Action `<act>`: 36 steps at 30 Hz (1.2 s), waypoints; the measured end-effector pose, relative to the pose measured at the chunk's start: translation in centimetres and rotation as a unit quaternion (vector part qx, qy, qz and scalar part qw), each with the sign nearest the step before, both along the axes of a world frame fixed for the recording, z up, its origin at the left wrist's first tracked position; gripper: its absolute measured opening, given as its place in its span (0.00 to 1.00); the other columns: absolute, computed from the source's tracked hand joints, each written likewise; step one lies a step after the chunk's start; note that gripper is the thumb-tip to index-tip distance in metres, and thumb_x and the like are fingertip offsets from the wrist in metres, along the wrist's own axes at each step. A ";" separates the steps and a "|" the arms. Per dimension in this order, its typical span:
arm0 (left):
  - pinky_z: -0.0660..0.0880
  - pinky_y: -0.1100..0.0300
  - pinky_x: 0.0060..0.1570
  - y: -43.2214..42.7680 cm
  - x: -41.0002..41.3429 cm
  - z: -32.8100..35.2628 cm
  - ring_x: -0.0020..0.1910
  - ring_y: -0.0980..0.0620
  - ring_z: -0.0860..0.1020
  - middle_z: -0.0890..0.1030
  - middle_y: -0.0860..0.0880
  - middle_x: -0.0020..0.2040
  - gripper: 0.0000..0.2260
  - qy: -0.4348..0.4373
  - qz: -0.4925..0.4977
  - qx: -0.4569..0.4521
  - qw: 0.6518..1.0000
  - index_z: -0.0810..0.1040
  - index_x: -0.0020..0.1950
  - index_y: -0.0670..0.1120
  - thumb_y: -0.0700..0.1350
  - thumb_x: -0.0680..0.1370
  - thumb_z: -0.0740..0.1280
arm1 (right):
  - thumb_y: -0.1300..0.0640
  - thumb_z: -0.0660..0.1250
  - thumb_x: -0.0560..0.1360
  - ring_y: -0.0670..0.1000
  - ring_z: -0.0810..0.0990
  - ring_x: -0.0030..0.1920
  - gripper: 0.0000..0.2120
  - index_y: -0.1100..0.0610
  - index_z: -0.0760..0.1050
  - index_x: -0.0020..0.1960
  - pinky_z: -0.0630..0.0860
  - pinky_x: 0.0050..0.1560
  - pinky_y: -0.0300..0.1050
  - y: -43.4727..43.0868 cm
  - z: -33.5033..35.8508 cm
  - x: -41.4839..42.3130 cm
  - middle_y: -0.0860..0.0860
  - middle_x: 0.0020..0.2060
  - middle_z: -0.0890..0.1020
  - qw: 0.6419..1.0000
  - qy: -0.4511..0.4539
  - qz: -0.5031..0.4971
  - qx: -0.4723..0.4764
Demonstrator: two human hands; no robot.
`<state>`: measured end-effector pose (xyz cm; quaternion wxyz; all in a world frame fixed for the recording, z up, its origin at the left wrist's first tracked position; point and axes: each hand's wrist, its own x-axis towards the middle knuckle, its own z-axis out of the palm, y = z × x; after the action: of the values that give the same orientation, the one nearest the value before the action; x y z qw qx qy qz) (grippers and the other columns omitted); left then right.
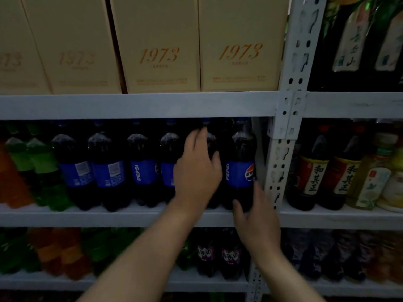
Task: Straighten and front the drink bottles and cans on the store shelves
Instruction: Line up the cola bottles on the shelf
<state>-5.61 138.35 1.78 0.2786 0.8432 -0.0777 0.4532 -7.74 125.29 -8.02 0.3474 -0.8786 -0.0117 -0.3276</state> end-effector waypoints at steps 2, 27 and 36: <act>0.70 0.65 0.39 -0.7 -1.8 -3.9 0.48 0.55 0.76 0.72 0.50 0.61 0.20 -0.024 0.004 -0.067 0.997 0.70 0.66 0.48 0.47 0.76 0.67 | 0.47 0.63 0.76 0.48 0.66 0.68 0.31 0.51 0.55 0.74 0.65 0.68 0.48 1.0 -1.4 0.1 0.49 0.69 0.67 0.997 0.015 0.026 0.065; 0.76 0.56 0.27 -1.6 0.1 -11.7 0.36 0.46 0.80 0.71 0.37 0.63 0.45 0.144 0.110 -0.015 0.983 0.58 0.74 0.39 0.53 0.66 0.77 | 0.54 0.72 0.71 0.55 0.66 0.67 0.42 0.57 0.51 0.76 0.70 0.63 0.48 3.3 -1.6 3.3 0.58 0.68 0.64 0.993 -0.063 -0.070 0.072; 0.76 0.57 0.27 -1.2 0.1 -11.8 0.36 0.47 0.80 0.70 0.38 0.67 0.42 0.137 0.108 0.004 0.985 0.55 0.76 0.39 0.56 0.71 0.70 | 0.59 0.69 0.73 0.52 0.55 0.73 0.43 0.53 0.44 0.77 0.57 0.69 0.46 2.8 -1.4 4.1 0.55 0.74 0.56 0.991 -0.068 0.024 0.109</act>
<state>-5.54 137.15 -9.98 0.2324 0.9017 0.0512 0.3610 -3.65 128.13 -9.47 0.4474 -0.8105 -0.0211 -0.3775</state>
